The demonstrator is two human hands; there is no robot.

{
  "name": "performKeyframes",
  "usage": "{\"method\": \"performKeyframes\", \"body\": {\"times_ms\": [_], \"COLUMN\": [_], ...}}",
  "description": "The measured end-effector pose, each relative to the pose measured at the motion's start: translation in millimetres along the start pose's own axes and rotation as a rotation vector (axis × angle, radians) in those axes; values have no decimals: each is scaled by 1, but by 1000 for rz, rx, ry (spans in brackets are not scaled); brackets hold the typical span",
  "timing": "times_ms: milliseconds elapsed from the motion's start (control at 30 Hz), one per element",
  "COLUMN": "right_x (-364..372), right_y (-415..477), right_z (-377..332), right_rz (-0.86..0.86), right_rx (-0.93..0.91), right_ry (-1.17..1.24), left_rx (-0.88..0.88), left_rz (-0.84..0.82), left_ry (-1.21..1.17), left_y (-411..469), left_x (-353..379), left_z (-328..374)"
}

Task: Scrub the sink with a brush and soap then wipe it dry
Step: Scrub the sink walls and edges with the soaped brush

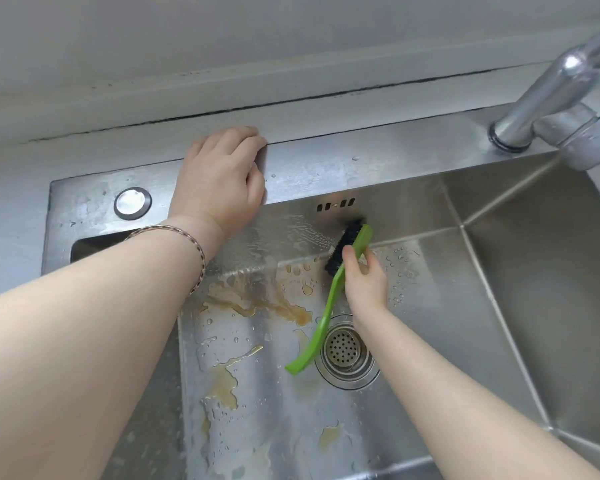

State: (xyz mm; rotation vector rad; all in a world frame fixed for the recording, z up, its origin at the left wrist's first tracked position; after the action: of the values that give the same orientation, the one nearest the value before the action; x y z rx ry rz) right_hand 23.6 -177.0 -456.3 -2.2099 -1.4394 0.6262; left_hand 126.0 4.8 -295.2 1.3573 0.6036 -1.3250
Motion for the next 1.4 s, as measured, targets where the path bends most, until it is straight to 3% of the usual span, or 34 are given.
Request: {"method": "performKeyframes", "body": {"times_ms": [233, 333, 433, 567, 633, 833, 900, 1000, 1067, 1133, 1300, 1400], "right_x": [24, 60, 72, -21, -45, 63, 40, -35, -56, -31, 76, 43], "right_y": [16, 3, -9, 23, 30, -10, 1, 28, 35, 33, 1, 20], "right_z": [5, 10, -2, -31, -37, -31, -40, -55, -46, -25, 24, 19], "right_rz": [21, -109, -228, 119, 203, -250, -163, 212, 376, 375, 87, 156], "right_rx": [90, 31, -11, -29, -52, -120, -165, -186, -120, -12, 57, 70], "right_ry": [109, -86, -106, 127, 165, -39, -86, 32, 101, 76, 14, -57], "left_rx": [32, 56, 55, 47, 51, 62, 49, 51, 65, 69, 88, 75], "left_rz": [39, 46, 49, 39, 33, 17, 3, 15, 21, 29, 59, 58], "left_ry": [28, 41, 43, 35, 40, 46, 35, 45, 48, 56, 64, 61], "left_y": [1, 1, 1, 1, 1, 3, 2, 2, 2, 3, 1, 2], "left_x": [-1, -1, -2, 0, 2, 1, 1, 2, 2, 2, 1, 0], "left_z": [-1, 0, 0, -2, -1, 1, 0, 0, 1, 1, 3, 2]}}
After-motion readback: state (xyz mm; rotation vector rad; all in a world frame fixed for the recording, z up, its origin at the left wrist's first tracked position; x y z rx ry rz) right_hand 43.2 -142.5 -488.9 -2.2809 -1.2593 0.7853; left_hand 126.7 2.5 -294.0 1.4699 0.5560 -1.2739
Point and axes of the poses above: each hand's wrist, its own y-axis towards the middle knuckle, its own x-axis out of the palm, z = x × y, the point moved 9 cm from there along y, towards the middle knuckle, and after that the axes turned 1 degree about -z, right-handed, at the moved point
